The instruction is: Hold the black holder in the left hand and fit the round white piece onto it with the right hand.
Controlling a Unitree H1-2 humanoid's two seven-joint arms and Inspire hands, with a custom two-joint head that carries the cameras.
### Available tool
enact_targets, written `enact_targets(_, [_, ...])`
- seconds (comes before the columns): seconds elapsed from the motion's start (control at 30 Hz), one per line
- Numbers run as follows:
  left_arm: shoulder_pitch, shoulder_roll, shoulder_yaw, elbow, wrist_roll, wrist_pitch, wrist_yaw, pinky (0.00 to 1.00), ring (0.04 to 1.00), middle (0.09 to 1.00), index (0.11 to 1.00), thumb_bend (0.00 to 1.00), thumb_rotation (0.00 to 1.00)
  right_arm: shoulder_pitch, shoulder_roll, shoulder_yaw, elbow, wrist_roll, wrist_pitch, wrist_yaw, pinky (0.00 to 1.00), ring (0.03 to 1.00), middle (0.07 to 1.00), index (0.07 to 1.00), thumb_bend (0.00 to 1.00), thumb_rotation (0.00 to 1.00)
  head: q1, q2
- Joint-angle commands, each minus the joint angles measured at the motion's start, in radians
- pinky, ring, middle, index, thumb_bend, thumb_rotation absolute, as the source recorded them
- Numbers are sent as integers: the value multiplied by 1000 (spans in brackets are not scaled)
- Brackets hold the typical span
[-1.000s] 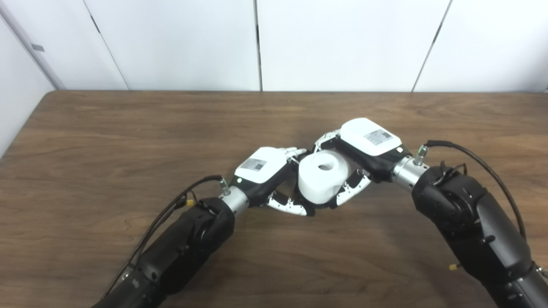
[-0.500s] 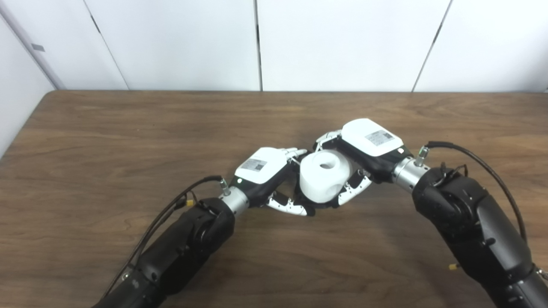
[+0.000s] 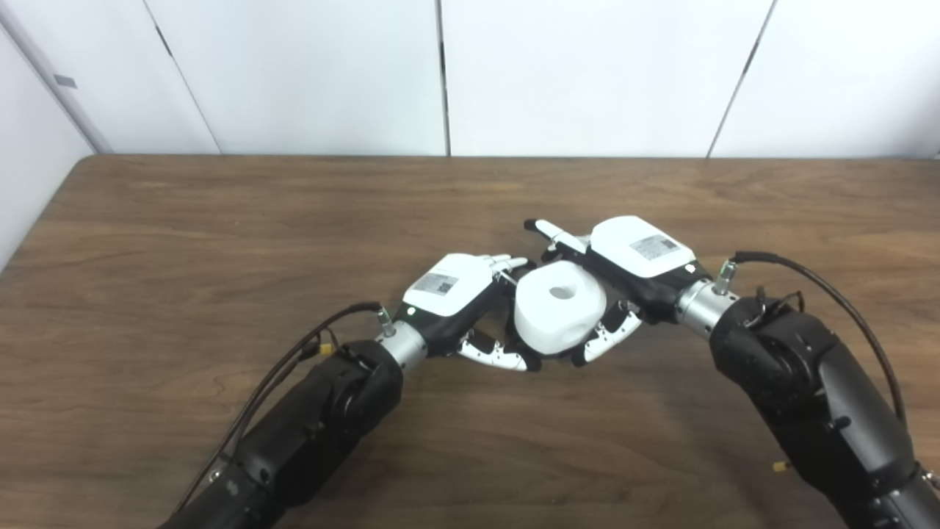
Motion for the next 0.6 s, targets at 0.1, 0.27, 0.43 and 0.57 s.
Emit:
enact_targets(0.1, [48,21,-48,37,26,1,-105,891,919,913,484,524,71,-39,-1,-29,-31,18,0,-8,775,866,941,1000,985,310,0,1])
enact_targets(0.27, [47,21,-48,45,26,-6,-99,883,918,912,484,524,71,-42,-5,-31,-30,22,-3,-7,777,864,938,1000,1000,327,0,1])
enact_targets(0.43, [47,21,-49,44,32,-6,-98,869,912,910,485,524,71,-51,-21,-37,-42,23,3,13,774,859,944,1000,1000,343,0,1])
enact_targets(0.57, [47,21,-46,44,25,-1,-108,886,918,913,485,524,71,-65,-39,-49,-56,35,23,60,781,869,967,1000,1000,356,-6,-2])
